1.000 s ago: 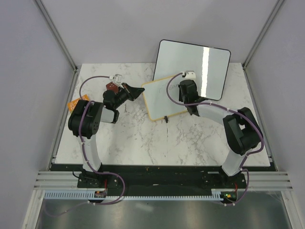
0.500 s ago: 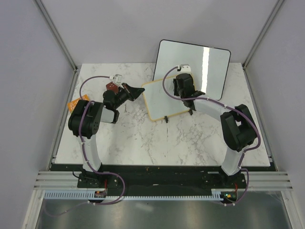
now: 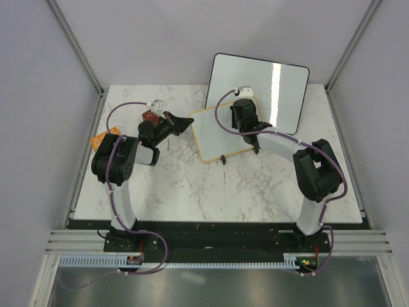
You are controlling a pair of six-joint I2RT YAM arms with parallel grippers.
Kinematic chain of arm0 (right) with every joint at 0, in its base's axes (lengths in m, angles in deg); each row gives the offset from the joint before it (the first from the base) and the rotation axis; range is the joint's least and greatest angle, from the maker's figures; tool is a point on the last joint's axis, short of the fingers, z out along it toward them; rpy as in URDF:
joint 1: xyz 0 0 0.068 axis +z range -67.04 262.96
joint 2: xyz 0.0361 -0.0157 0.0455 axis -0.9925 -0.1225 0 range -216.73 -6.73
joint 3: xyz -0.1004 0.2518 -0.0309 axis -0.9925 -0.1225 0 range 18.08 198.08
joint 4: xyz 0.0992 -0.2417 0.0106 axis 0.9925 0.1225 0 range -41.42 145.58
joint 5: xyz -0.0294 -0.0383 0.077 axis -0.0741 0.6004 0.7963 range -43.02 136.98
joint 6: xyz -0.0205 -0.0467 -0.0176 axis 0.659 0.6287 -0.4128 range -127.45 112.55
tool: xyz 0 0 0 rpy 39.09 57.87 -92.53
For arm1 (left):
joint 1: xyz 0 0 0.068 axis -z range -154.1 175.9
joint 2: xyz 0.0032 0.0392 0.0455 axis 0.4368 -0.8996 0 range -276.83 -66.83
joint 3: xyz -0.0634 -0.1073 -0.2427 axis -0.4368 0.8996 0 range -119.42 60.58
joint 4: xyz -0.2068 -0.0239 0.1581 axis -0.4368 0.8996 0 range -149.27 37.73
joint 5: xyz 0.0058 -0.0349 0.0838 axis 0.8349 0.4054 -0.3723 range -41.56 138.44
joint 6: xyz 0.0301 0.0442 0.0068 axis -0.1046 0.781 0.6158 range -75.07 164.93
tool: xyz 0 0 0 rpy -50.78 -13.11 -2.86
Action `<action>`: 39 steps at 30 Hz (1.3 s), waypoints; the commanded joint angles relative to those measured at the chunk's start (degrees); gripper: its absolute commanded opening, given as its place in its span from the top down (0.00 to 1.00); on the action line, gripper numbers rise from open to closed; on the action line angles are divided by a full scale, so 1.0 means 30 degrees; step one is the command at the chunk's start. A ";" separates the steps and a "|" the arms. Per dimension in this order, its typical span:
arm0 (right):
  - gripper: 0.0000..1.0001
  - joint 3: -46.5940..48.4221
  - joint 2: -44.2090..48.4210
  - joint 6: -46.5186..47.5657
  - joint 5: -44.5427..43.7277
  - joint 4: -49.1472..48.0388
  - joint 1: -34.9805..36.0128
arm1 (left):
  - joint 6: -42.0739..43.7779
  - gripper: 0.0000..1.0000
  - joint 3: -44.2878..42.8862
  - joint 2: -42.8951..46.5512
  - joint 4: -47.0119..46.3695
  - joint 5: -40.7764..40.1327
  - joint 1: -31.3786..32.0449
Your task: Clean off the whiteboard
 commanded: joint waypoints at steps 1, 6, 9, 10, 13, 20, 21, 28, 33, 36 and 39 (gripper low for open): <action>1.00 -0.0162 -0.1098 0.0237 0.0823 -0.1220 0.1281 | 0.0339 0.98 0.0116 -0.0156 -0.1571 0.0854 0.0192; 1.00 -0.0015 -0.1771 0.0589 0.1523 -0.1806 0.2776 | 0.0339 0.98 0.0116 -0.0157 -0.1601 0.0913 0.0192; 1.00 0.0364 -0.2502 0.0327 0.2519 -0.1663 0.3362 | 0.0310 0.98 0.0116 -0.0157 -0.1572 0.0884 0.0192; 1.00 0.0511 -0.2650 0.0267 0.2696 -0.1632 0.3482 | 0.0338 0.98 0.0087 -0.0157 -0.1601 0.0855 0.0163; 1.00 0.0629 -0.3031 0.0120 0.2845 -0.1456 0.4038 | 0.0368 0.98 0.0058 -0.0157 -0.1601 0.0855 0.0192; 1.00 0.0395 -0.2624 0.0354 0.0240 -0.1339 0.3953 | 0.0339 0.98 0.0145 -0.0127 -0.1630 0.0884 0.0163; 1.00 0.0395 -0.2535 0.0384 -0.0140 -0.1252 0.3807 | 0.0368 0.98 0.0145 -0.0098 -0.1601 0.0884 0.0163; 1.00 -0.0072 -0.1686 -0.0493 -0.0845 -0.0695 0.1376 | 0.0397 0.98 0.0145 -0.0098 -0.1630 0.0914 0.0192; 1.00 -0.1038 -0.1041 -0.0583 -0.1637 -0.0664 -0.0090 | 0.0368 0.98 0.0058 -0.0157 -0.1688 0.0972 0.0163; 1.00 -0.1449 -0.0864 -0.0962 -0.1376 -0.0635 -0.1114 | 0.0397 0.98 0.0116 -0.0127 -0.1660 0.0972 0.0192; 1.00 -0.1830 -0.0747 -0.1226 -0.0878 -0.0606 -0.1848 | 0.0398 0.98 0.0087 -0.0098 -0.1659 0.0972 0.0192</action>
